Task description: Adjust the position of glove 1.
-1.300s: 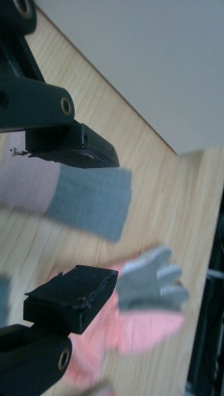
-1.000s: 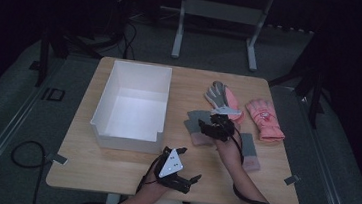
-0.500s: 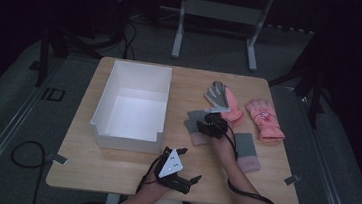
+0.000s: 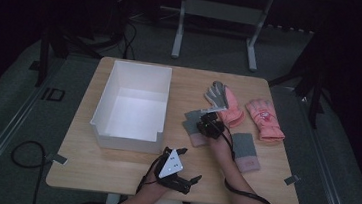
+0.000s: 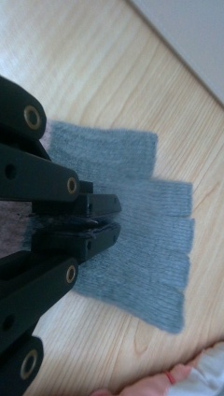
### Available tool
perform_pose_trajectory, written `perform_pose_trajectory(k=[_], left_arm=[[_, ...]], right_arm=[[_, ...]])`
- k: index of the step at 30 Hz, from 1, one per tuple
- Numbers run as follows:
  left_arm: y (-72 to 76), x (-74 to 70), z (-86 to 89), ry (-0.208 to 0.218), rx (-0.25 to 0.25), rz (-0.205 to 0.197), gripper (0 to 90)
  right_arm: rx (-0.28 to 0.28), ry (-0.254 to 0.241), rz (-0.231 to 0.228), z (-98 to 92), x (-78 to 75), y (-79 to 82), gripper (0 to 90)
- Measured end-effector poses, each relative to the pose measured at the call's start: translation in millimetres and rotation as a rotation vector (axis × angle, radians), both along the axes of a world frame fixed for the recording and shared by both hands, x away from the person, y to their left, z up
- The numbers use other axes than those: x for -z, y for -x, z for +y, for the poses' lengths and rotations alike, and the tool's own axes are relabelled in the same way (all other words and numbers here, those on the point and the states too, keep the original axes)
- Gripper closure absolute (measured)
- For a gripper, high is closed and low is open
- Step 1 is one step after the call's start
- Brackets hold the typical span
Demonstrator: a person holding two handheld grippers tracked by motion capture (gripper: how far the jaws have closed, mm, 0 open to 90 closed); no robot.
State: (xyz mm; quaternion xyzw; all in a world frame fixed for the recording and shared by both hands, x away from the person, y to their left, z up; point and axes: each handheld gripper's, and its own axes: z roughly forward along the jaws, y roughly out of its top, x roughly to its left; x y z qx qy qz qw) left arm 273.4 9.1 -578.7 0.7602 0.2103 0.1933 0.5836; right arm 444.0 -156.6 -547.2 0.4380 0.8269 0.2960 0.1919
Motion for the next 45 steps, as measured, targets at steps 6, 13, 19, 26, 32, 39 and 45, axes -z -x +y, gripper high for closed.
perform_pose_trajectory(k=[6, 13, 19, 26, 32, 39, 45], left_arm=[[-0.1, -0.1, -0.1, -0.002, -0.004, 0.0, 2.0], [0.0, -0.1, 0.2, -0.003, -0.008, -0.002, 2.0], [0.4, -0.1, 0.0, -0.004, -0.009, -0.004, 2.0], [0.5, 0.0, -0.5, -0.007, -0.01, -0.007, 2.0], [0.4, 0.0, -0.7, -0.009, -0.009, -0.007, 2.0], [0.5, 0.0, -0.7, -0.009, -0.01, -0.007, 2.0], [0.1, 0.0, -0.6, -0.004, -0.017, -0.006, 2.0]], right_arm=[[0.038, -0.083, -0.043, -4.4, -29.1, 21.1, 84.7], [0.09, -0.13, -0.104, -15.6, -62.7, 59.0, 84.9], [0.153, -0.213, -0.074, -28.6, -50.8, 85.7, 84.9], [0.214, -0.205, -0.039, -38.9, -22.7, 95.7, 84.9], [0.249, -0.212, 0.012, -39.9, -0.7, 93.9, 84.9], [0.267, -0.204, 0.015, -37.3, 13.1, 93.6, 83.0], [0.254, -0.194, -0.024, -41.4, 3.9, 93.7, 70.5]])
